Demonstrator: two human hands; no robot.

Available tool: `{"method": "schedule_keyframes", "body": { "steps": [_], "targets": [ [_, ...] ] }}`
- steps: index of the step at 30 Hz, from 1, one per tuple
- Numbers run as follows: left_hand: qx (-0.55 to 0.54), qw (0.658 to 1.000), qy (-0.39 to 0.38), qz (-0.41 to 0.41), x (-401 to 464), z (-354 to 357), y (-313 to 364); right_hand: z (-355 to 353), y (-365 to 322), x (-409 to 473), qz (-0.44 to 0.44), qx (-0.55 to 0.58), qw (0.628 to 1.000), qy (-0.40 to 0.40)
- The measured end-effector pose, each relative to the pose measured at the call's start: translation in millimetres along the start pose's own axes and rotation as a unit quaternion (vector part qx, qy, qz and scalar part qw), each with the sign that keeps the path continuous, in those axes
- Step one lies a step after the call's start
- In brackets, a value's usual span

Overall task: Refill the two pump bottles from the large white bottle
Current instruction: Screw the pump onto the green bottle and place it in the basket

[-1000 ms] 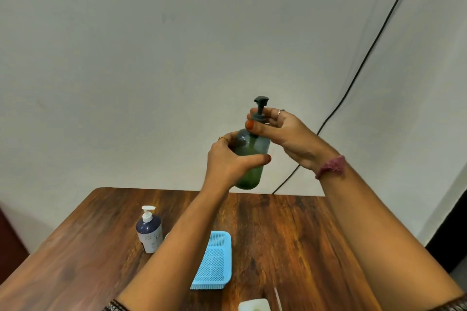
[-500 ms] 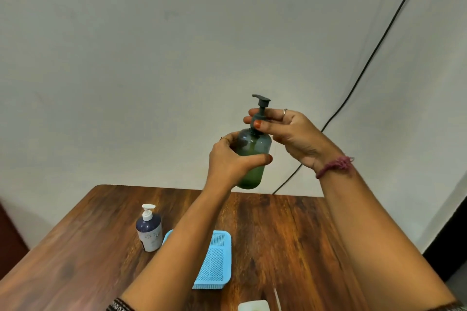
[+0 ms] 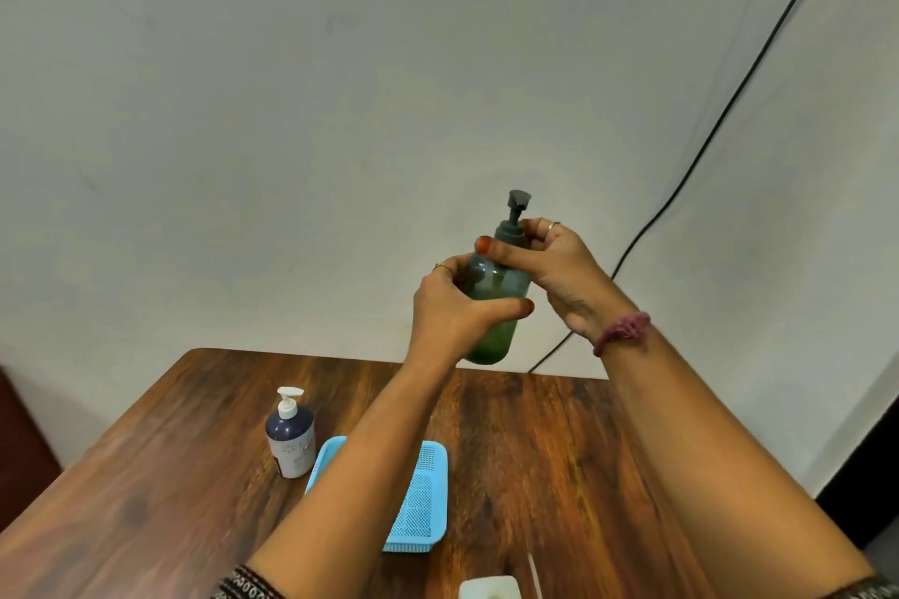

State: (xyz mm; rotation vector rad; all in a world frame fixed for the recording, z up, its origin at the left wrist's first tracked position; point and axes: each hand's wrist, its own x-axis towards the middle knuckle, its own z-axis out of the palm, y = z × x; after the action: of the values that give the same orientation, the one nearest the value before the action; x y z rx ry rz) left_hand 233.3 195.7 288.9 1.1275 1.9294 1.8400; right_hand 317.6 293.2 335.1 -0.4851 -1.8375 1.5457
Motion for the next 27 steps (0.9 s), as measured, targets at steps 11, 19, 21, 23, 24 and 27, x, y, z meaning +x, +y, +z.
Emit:
{"method": "schedule_keyframes", "body": {
  "steps": [11, 19, 21, 23, 24, 27],
  "targets": [
    [-0.003, 1.0, 0.003, -0.008, -0.9, 4.2, -6.1, 0.9, 2.9, -6.6, -0.022, -0.002, 0.999, 0.036],
    [-0.005, 1.0, -0.001, -0.016, -0.9, 5.3, -9.2, -18.1, 5.0, -11.4, -0.002, 0.061, 0.995, -0.083],
    [-0.011, 1.0, 0.002, -0.018, -0.7, 5.7, -9.4, -9.3, 8.0, -9.5, -0.008, 0.06, 0.998, -0.002],
    [-0.011, 1.0, 0.004, -0.02, -0.1, 5.2, -10.7, -2.5, 11.7, -8.1, -0.004, 0.054, 0.998, 0.041],
    [-0.011, 1.0, 0.004, -0.02, 0.2, 4.9, -11.4, -1.6, 12.3, -8.3, 0.003, 0.051, 0.998, 0.036],
    [-0.008, 1.0, 0.0, -0.022, 1.4, 4.2, -12.4, -8.0, 7.1, -9.8, 0.029, 0.081, 0.996, -0.027]
  ]
}}
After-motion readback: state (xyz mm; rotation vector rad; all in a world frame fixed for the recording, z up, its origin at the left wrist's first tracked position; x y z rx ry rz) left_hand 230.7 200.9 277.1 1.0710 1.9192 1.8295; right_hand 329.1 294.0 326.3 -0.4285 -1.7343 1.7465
